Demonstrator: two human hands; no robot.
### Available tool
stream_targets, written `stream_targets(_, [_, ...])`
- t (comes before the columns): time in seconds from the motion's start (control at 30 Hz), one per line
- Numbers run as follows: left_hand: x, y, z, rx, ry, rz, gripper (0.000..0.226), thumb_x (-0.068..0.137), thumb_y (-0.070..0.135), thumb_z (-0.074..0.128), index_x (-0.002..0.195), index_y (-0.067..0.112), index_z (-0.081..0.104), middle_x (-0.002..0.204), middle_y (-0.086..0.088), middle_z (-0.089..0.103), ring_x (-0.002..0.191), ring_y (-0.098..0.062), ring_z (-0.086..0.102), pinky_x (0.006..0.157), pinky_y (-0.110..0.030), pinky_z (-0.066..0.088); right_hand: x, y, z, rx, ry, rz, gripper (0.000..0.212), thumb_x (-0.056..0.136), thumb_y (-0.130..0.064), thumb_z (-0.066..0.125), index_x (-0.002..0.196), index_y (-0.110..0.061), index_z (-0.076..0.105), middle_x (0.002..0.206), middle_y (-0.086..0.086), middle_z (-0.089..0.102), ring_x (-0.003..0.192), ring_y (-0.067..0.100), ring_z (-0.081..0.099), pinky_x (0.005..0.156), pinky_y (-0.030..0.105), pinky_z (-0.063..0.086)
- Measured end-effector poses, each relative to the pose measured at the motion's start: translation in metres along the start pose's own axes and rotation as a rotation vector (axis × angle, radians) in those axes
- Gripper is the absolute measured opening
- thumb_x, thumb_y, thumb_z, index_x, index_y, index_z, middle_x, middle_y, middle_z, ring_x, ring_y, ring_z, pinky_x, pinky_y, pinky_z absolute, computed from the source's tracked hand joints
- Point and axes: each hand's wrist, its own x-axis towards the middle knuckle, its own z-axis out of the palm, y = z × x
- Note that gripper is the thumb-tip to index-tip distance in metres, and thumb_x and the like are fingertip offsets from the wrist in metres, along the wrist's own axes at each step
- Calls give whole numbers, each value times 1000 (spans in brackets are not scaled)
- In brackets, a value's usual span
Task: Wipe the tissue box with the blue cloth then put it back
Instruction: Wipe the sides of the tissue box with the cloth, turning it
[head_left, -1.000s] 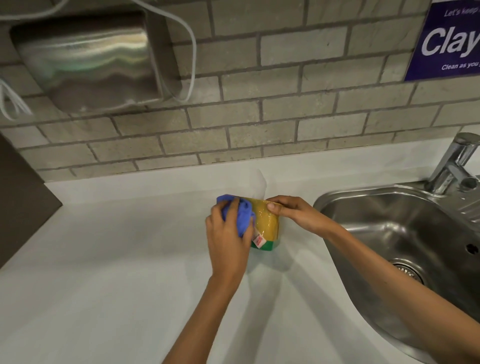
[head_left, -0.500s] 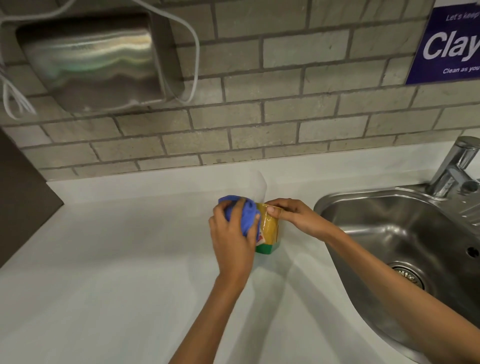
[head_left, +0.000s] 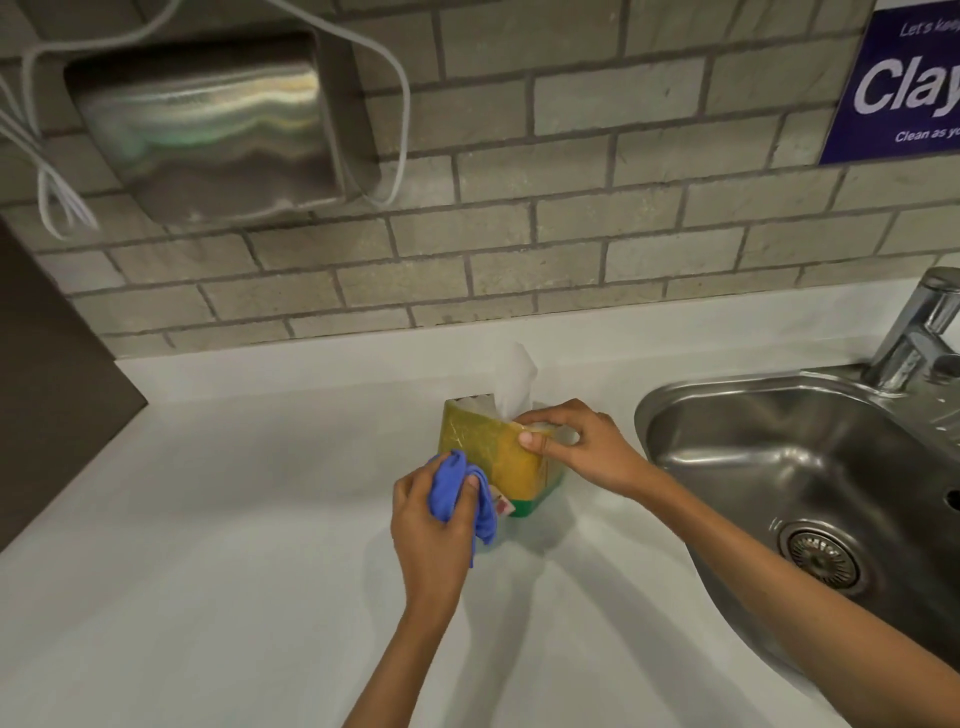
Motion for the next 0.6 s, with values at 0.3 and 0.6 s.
stream_targets(0.3, [8, -25, -10, -183, -97, -476, 23, 87, 23, 62, 109, 13, 62, 102, -10, 65, 86, -24, 60, 79, -36, 52, -21, 2, 48, -404, 95, -92, 55, 75, -67, 50, 122, -40, 56, 132, 8, 47, 132, 21, 34, 112, 49, 4])
stream_targets(0.6, [15, -39, -27, -271, -99, -611, 26, 88, 19, 60, 110, 5, 60, 98, -16, 62, 85, -30, 57, 65, -31, 48, -23, 7, 73, -547, 137, -92, 61, 71, -70, 51, 124, -39, 55, 140, 9, 40, 138, 30, 21, 113, 49, -5])
